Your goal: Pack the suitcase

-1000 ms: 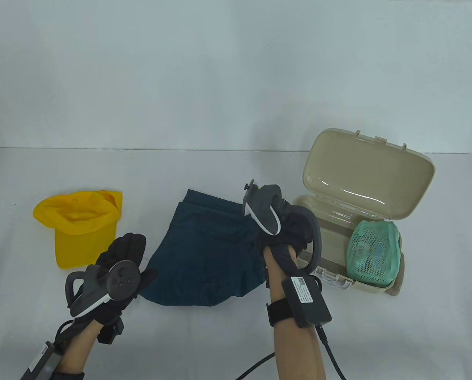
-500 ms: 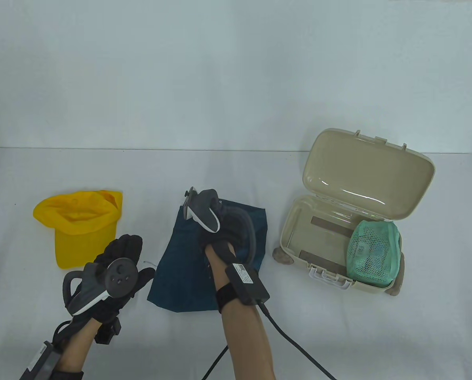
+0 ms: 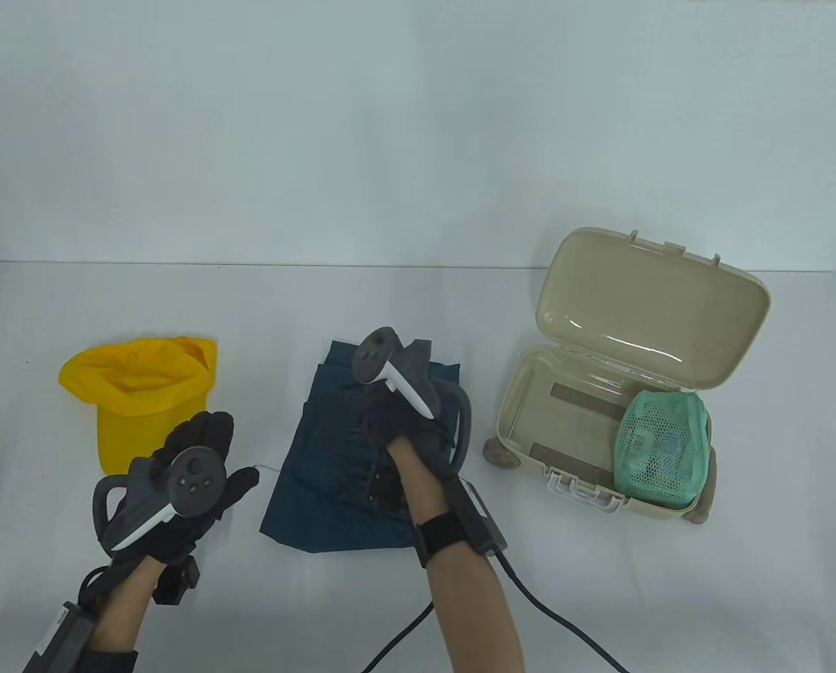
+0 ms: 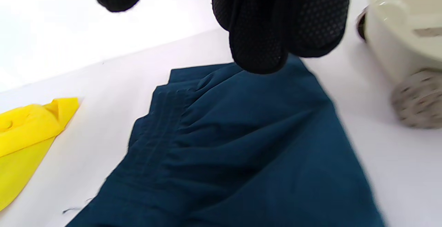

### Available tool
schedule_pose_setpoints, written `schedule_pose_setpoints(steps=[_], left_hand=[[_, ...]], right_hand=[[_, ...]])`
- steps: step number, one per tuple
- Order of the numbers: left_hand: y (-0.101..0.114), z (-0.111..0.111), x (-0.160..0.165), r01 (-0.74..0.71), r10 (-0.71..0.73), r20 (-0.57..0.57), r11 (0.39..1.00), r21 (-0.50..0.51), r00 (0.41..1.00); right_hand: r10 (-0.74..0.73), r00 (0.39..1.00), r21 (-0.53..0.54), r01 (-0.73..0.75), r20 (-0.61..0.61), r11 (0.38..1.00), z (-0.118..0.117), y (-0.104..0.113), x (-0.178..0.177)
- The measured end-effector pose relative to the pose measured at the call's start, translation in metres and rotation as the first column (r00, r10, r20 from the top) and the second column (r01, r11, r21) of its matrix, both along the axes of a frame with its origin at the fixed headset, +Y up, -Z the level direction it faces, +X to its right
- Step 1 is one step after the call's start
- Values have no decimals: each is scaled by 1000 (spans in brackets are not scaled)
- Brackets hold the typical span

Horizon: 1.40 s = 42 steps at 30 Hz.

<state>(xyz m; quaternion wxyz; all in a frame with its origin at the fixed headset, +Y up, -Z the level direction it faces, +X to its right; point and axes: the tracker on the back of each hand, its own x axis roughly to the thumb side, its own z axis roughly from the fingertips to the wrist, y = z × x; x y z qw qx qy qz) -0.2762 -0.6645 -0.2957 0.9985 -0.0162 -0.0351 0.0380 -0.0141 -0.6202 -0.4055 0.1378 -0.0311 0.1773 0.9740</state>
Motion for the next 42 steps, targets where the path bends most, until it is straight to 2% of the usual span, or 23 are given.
schedule_pose_setpoints(steps=[5, 8, 11, 15, 18, 22, 26, 28, 29, 32, 37, 40, 42], left_hand=[[2, -12, 16, -124, 128, 37, 988, -96, 991], [4, -28, 31, -102, 111, 54, 984, -148, 992], [2, -48, 43, -82, 88, 25, 981, -177, 996], [-17, -80, 57, -171, 153, -90, 955, -244, 984], [-40, -100, 66, -161, 113, -171, 939, -304, 979], [-66, -115, 74, -185, 86, -259, 903, -388, 962], [-84, -123, 77, -143, 4, -296, 882, -450, 955], [-93, -126, 76, -210, 54, -316, 849, -485, 947], [-94, -126, 77, -232, 74, -328, 849, -474, 942], [-94, -128, 85, -169, 22, -305, 868, -467, 952], [-91, -123, 106, -117, -9, -306, 913, -391, 952], [-84, -119, 106, -144, 12, -353, 925, -351, 936], [-82, -114, 97, -325, 150, -424, 867, -379, 893]], right_hand=[[31, 998, 25, -33, 54, 999, 5, 5, 42], [11, 996, 21, -13, 87, 1000, 6, -5, 66], [3, 994, 1, -3, 107, 1000, 6, -20, 77], [7, 993, -62, 0, 120, 998, 4, -47, 84], [7, 993, -89, 3, 119, 996, 4, -68, 82], [58, 989, -140, -39, 133, 989, 1, -93, 81], [62, 987, -198, -32, 149, 980, -4, -111, 82], [80, 984, -179, -51, 161, 982, -7, -115, 81], [84, 983, -171, -56, 160, 984, -9, -117, 81], [42, 979, -173, -7, 201, 985, -12, -123, 80], [-89, 952, -196, 150, 291, 969, -10, -138, 79], [-260, 882, -213, 363, 394, 907, -4, -147, 87], [-322, 851, -236, 443, 415, 865, 0, -149, 94]])
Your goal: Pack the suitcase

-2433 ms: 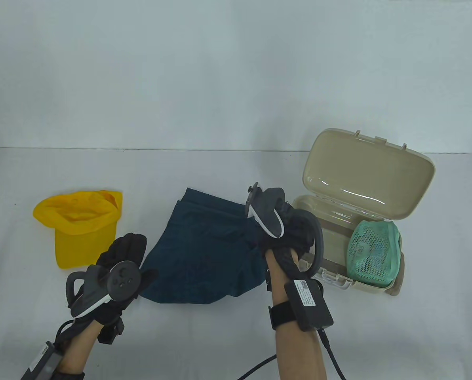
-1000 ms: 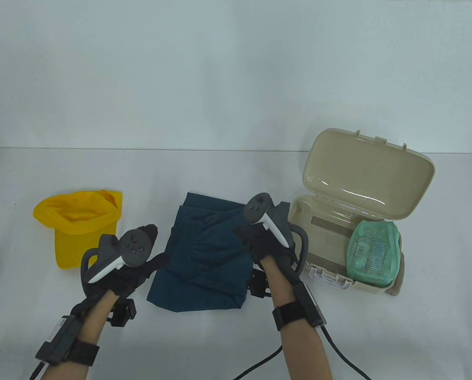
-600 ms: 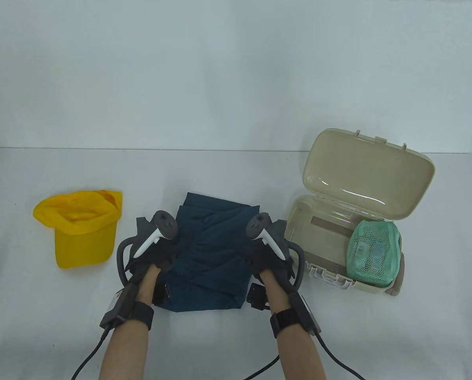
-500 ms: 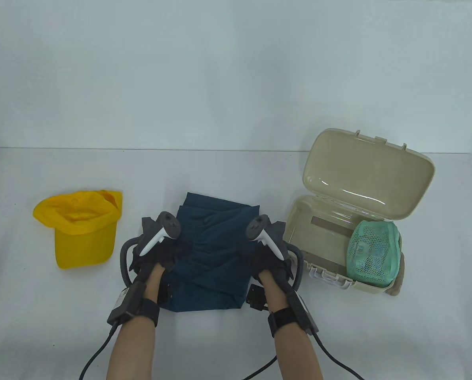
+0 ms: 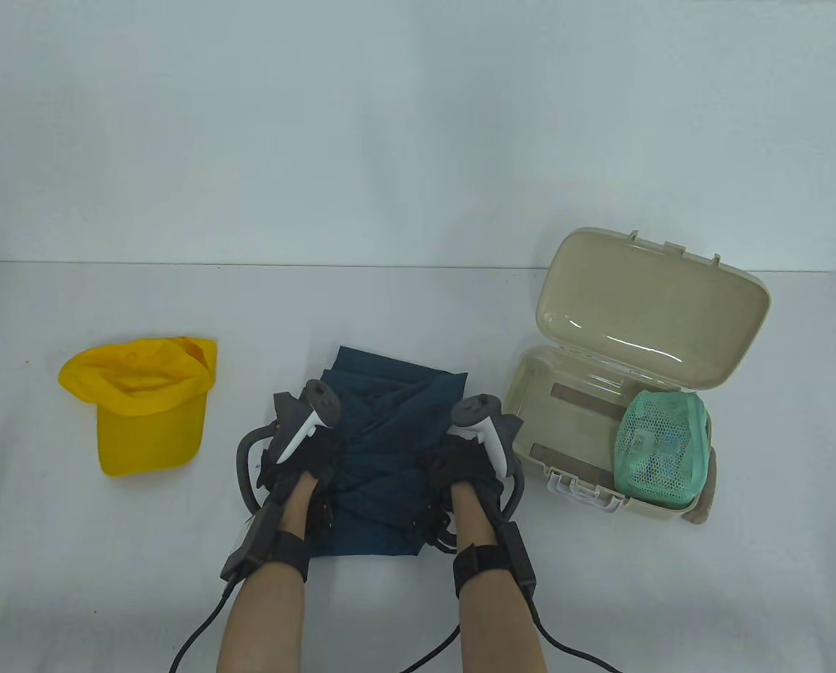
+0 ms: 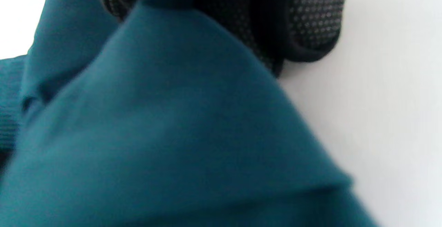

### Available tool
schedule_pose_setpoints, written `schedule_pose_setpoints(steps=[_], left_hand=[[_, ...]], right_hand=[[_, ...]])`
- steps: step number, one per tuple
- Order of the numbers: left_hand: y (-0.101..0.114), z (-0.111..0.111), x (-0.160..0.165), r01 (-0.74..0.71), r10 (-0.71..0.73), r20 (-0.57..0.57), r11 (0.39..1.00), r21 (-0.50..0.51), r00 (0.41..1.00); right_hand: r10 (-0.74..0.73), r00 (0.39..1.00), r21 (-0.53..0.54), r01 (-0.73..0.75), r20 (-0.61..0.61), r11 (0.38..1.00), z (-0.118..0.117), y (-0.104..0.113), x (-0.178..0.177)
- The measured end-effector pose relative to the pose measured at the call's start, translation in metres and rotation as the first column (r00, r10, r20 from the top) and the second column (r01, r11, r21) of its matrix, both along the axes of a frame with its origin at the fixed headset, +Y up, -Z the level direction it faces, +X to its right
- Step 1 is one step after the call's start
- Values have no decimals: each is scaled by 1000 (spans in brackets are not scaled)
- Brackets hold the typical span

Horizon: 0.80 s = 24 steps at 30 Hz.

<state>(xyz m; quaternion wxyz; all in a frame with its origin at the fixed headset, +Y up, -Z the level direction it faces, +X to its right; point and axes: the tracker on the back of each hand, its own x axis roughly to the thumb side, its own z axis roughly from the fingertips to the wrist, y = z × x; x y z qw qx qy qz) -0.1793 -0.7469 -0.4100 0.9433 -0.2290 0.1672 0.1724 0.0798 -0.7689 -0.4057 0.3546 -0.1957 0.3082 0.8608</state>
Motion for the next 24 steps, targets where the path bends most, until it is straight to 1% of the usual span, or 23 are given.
schedule_pose_setpoints(steps=[3, 4, 7, 9, 10, 11, 12, 13, 14, 15, 17, 18, 19, 20, 21, 22, 24], left_hand=[[0, 5, -14, -166, 165, -18, 986, -33, 986], [0, 8, -18, -202, 201, -20, 979, -37, 979], [6, 13, -26, -263, 262, -32, 965, -12, 964], [18, 16, -31, -361, 361, -42, 932, 26, 931], [28, 16, -32, -415, 417, -40, 908, 59, 908], [35, 16, -33, -439, 442, -36, 895, 78, 896], [49, 16, -32, -469, 473, -19, 877, 110, 881], [63, 15, -31, -482, 486, 1, 866, 134, 874], [73, 14, -29, -486, 489, 15, 862, 146, 872], [88, 12, -24, -485, 484, 48, 858, 171, 874], [116, 8, -10, -464, 449, 117, 863, 198, 886], [124, 6, -5, -463, 443, 136, 862, 205, 886], [136, 3, 4, -478, 451, 161, 851, 219, 878], [148, 0, 14, -512, 479, 187, 828, 229, 858], [154, -2, 21, -536, 498, 205, 812, 232, 843], [165, -6, 33, -568, 521, 234, 788, 237, 821], [179, -11, 52, -604, 543, 276, 761, 237, 793]], right_hand=[[15, 999, -9, -15, -45, 1000, 4, 5, 8], [2, 998, -3, -2, -58, 1000, 5, 8, 10], [-110, 992, 32, 112, -63, 993, 6, 23, 15], [-105, 992, 78, 111, -76, 991, 5, 40, 19], [-106, 991, 109, 115, -85, 987, 3, 52, 23], [-115, 990, 122, 126, -87, 985, 3, 58, 25], [-142, 986, 151, 154, -89, 976, 2, 70, 30], [-171, 981, 180, 185, -91, 966, 1, 83, 35], [-184, 979, 194, 199, -94, 961, 1, 89, 38], [-204, 974, 227, 222, -99, 948, 0, 104, 45], [-211, 973, 287, 230, -94, 930, 1, 130, 59], [-212, 973, 307, 230, -89, 923, 2, 139, 65], [-204, 976, 337, 219, -80, 915, 3, 152, 73], [-189, 980, 368, 201, -69, 908, 4, 166, 84], [-182, 982, 383, 191, -60, 904, 4, 174, 90], [-171, 984, 408, 175, -46, 896, 6, 186, 101], [-169, 985, 446, 160, -19, 880, 8, 204, 123]])
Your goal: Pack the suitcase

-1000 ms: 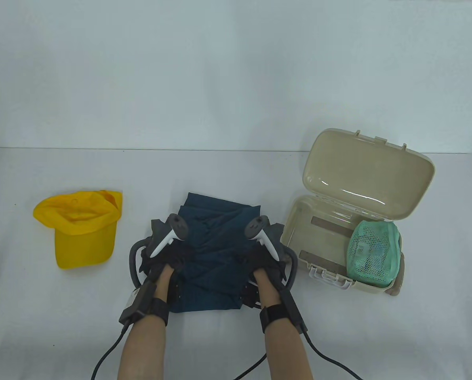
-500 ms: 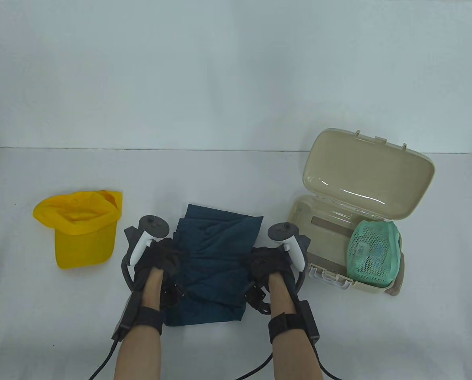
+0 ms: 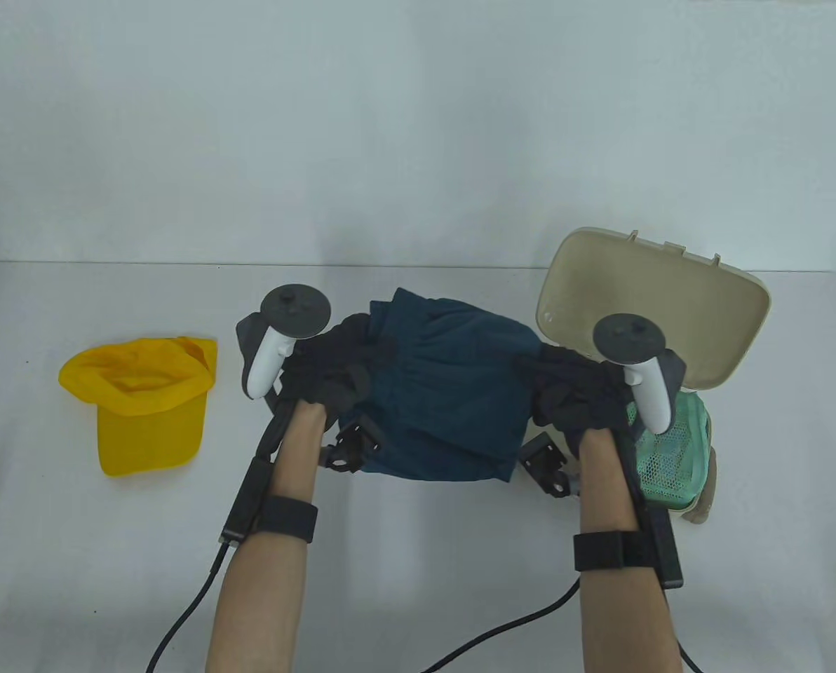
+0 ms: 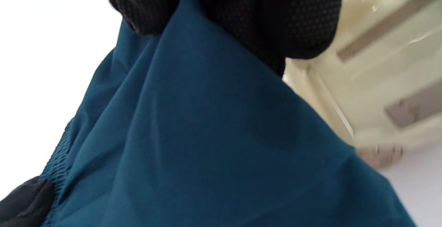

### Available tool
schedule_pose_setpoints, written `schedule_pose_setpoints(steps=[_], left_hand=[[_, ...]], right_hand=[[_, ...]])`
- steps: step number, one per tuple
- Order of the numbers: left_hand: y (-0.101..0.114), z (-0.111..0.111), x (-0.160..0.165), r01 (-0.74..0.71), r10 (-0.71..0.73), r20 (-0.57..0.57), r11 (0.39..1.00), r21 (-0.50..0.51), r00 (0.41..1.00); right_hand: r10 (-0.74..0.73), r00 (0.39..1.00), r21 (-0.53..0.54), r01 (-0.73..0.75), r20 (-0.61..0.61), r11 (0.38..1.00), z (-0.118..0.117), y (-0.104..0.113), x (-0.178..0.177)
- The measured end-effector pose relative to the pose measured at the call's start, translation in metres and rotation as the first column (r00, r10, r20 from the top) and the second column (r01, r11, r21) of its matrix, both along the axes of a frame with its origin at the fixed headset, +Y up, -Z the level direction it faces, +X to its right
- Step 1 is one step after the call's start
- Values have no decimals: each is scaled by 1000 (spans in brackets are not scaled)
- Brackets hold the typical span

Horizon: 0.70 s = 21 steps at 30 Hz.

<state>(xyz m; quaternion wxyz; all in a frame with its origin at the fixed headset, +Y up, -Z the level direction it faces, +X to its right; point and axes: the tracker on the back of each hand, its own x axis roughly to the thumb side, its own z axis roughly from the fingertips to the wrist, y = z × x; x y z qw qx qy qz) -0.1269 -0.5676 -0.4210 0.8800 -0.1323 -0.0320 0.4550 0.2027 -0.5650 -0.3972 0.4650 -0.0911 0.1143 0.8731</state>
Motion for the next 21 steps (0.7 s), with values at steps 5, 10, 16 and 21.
schedule_pose_setpoints(steps=[5, 10, 16, 21], left_hand=[[20, -12, 63, -11, 4, 86, 996, 88, 996], [6, -22, 124, -64, 49, 170, 994, 85, 984], [-41, -39, 167, -107, 103, 208, 994, 7, 973], [-86, -47, 180, -89, 103, 198, 993, -80, 975]], right_hand=[[2, 995, 86, -11, 104, 996, 14, 36, 60], [50, 977, 105, -73, 207, 992, 26, 42, 104], [45, 966, 79, -67, 254, 995, 32, 9, 141], [60, 963, -14, -58, 262, 998, 26, -39, 155]])
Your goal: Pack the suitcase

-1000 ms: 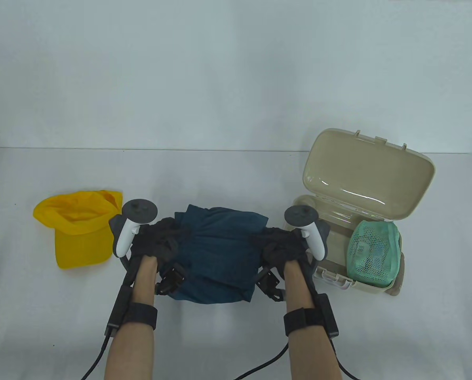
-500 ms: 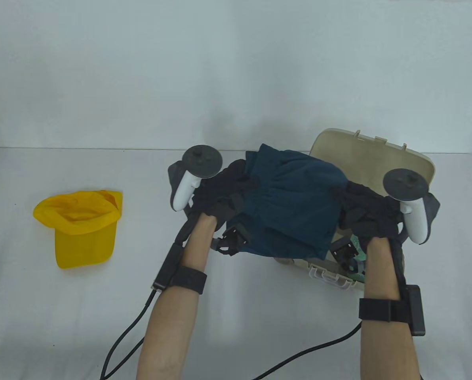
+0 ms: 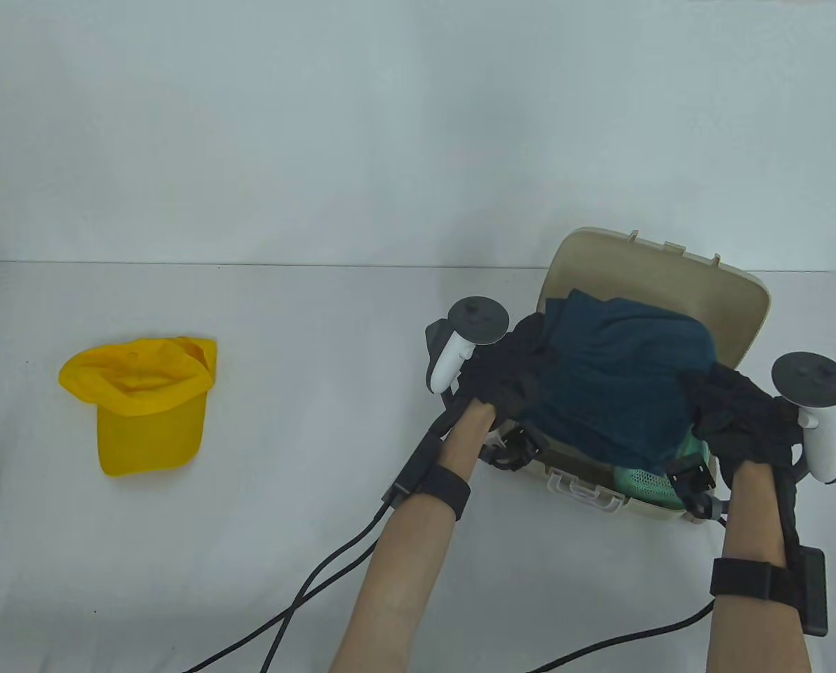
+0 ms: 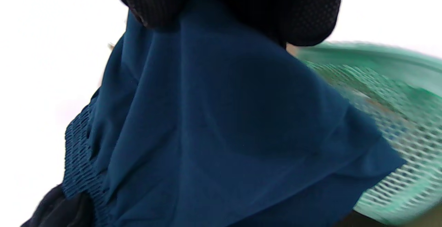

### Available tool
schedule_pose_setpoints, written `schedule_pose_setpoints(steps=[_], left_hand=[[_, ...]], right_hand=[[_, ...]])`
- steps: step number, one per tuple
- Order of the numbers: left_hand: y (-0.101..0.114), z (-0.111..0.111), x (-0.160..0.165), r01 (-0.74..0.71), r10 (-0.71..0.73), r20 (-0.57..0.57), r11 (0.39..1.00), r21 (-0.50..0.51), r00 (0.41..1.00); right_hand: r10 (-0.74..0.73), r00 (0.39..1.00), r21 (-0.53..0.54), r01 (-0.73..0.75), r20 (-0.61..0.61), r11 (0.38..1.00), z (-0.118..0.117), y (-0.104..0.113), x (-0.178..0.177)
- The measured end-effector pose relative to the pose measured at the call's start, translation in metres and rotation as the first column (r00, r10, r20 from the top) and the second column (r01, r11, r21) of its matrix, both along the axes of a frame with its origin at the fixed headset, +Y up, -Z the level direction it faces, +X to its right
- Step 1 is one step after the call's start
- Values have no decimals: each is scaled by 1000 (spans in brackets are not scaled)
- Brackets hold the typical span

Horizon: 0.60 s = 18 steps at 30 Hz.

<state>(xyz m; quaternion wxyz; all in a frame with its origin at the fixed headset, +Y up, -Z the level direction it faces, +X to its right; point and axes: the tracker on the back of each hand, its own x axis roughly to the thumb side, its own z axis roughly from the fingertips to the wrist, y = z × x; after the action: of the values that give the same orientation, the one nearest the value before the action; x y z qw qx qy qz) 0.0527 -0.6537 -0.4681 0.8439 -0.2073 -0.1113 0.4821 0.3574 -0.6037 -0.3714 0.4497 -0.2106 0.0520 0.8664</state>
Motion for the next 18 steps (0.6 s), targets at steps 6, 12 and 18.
schedule_pose_setpoints(steps=[6, 12, 18], left_hand=[[-34, -5, 7, 75, -78, -41, 995, -67, 996], [-43, -4, 11, 160, -167, -83, 984, -77, 983], [-29, 3, -5, 219, -221, -116, 975, -32, 968]], right_hand=[[-27, 1000, -94, 26, -5, 995, -8, -47, 5], [68, 998, -192, -69, -10, 979, -16, -71, 4], [147, 989, -213, -145, -4, 966, -14, -49, 0]])
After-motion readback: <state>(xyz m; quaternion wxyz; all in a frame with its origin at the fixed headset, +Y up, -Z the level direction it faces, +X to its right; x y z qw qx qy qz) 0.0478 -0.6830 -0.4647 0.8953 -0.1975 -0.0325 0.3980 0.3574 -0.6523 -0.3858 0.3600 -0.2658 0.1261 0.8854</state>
